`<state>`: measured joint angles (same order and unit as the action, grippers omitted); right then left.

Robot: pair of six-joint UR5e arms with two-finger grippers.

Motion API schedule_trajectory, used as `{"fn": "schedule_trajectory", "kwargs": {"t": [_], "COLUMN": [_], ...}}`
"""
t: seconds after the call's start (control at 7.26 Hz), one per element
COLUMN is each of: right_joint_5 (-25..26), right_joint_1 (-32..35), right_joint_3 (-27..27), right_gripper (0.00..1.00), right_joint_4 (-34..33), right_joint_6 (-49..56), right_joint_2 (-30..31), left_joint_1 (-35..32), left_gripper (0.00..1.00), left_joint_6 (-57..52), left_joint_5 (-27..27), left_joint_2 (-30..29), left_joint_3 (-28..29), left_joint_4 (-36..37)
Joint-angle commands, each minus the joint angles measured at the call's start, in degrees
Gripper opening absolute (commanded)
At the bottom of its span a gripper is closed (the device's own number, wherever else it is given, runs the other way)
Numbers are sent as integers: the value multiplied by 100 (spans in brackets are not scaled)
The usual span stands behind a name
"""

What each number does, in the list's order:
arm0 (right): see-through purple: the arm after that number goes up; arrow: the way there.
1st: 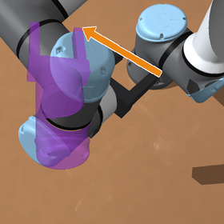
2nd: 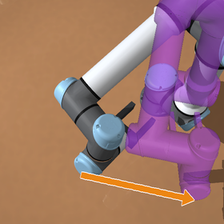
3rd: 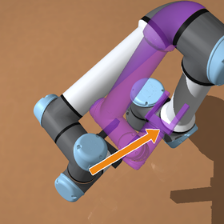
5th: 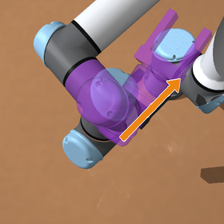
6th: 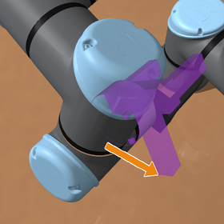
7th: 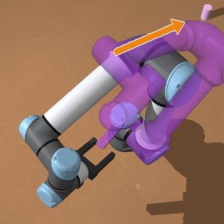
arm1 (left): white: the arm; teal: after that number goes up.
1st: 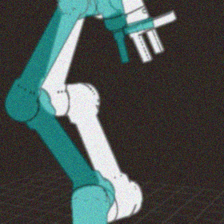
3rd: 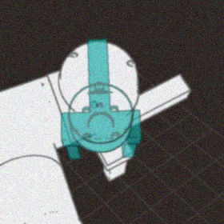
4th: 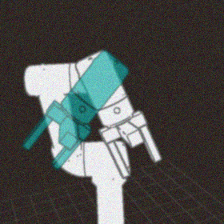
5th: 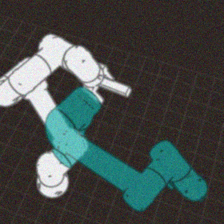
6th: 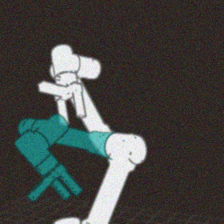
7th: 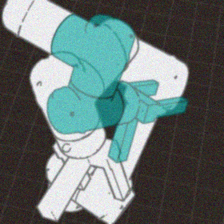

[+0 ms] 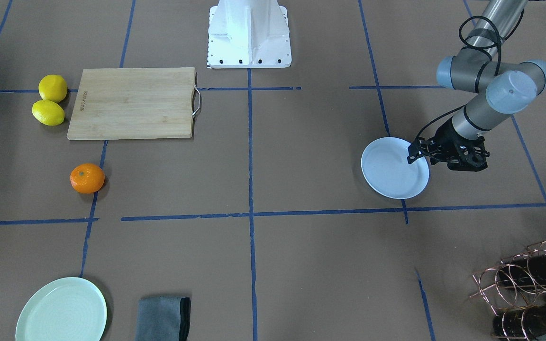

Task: Pick orange to plate
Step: 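Reach the left gripper to the rim of the white plate and grip it, then slide the white plate with the left gripper toward the table center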

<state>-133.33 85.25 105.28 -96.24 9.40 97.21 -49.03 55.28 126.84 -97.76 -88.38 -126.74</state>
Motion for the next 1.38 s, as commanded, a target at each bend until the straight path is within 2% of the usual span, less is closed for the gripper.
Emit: {"fn": "schedule_trajectory", "kwargs": {"t": [0.0, 0.14, 0.28, 0.55, 0.69, 0.83, 0.96, 1.1, 1.24], "right_joint_5": [-1, 8, 17, 17, 8, -96, -202, -220, -264], "right_joint_1": [0, 0, 0, 0, -9, 0, 0, -9, -9], "right_joint_3": [1, 10, 36, 106, 98, 133, 124, 124, 107], "right_gripper": [100, 100, 100, 100, 100, 100, 100, 100, 100], "right_joint_4": [0, 9, 18, 18, 18, 18, 18, 18, 9], "right_joint_6": [0, 9, 9, 0, 0, 0, 18, 9, 18], "right_joint_2": [0, -18, -35, -175, -176, -158, -158, -167, -158], "left_joint_1": [34, 26, 25, 43, 261, 872, 1261, 1569, 1616], "left_gripper": [0, 0, 0, 0, 0, 0, 0, 0, 0], "left_joint_6": [17, 113, 715, 1920, 2586, 3202, 3765, 3892, 3981], "left_joint_5": [-159, -125, -81, 7, 16, -27, -262, -1022, -1203], "left_joint_2": [-6, -15, -102, -959, -1355, -1812, -2469, -3024, -3055], "left_joint_3": [14, -186, -440, -469, -382, -294, 107, 598, 699], "left_joint_4": [0, 0, -17, 44, 18, 26, -43, -218, -315]}}
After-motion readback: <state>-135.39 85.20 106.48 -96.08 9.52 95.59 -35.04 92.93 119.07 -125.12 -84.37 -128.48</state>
